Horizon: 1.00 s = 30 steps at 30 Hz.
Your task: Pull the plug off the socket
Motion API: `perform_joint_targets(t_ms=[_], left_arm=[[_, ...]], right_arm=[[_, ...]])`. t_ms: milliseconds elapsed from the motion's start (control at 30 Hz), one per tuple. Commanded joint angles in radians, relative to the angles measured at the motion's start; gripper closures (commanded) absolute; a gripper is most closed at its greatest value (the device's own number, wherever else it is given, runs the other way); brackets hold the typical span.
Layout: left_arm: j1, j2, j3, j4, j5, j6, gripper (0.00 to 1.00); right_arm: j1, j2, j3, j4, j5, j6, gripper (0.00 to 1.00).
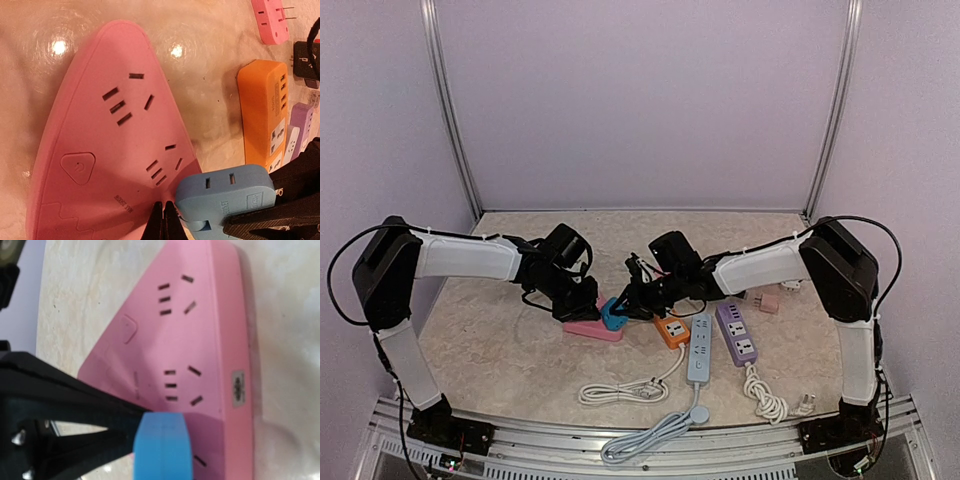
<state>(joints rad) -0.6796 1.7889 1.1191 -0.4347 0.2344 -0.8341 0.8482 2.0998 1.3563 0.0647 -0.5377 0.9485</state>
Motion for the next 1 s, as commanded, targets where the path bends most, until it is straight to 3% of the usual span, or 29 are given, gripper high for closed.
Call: perform_joint_targets(t_ms=[0,500,967], left_arm=[[0.008,0.056,-0.060,-0.118,-0.054,-0.002,1.00],[0.009,0.053,-0.053,-0.116,-0.052,0.001,1.00],[-0.023,0.018,0.121,-0.196,-0.075,0.040,1.00]], right_arm=[[-0.029,-0.103,0.018,0.139,-0.008,0.028,1.00],[-0.051,-0.130,0.022,0.085,0.034,-0.007,1.00],[-0.093,-0.067,0.227,-0.270,0.298,-0.262,1.00]])
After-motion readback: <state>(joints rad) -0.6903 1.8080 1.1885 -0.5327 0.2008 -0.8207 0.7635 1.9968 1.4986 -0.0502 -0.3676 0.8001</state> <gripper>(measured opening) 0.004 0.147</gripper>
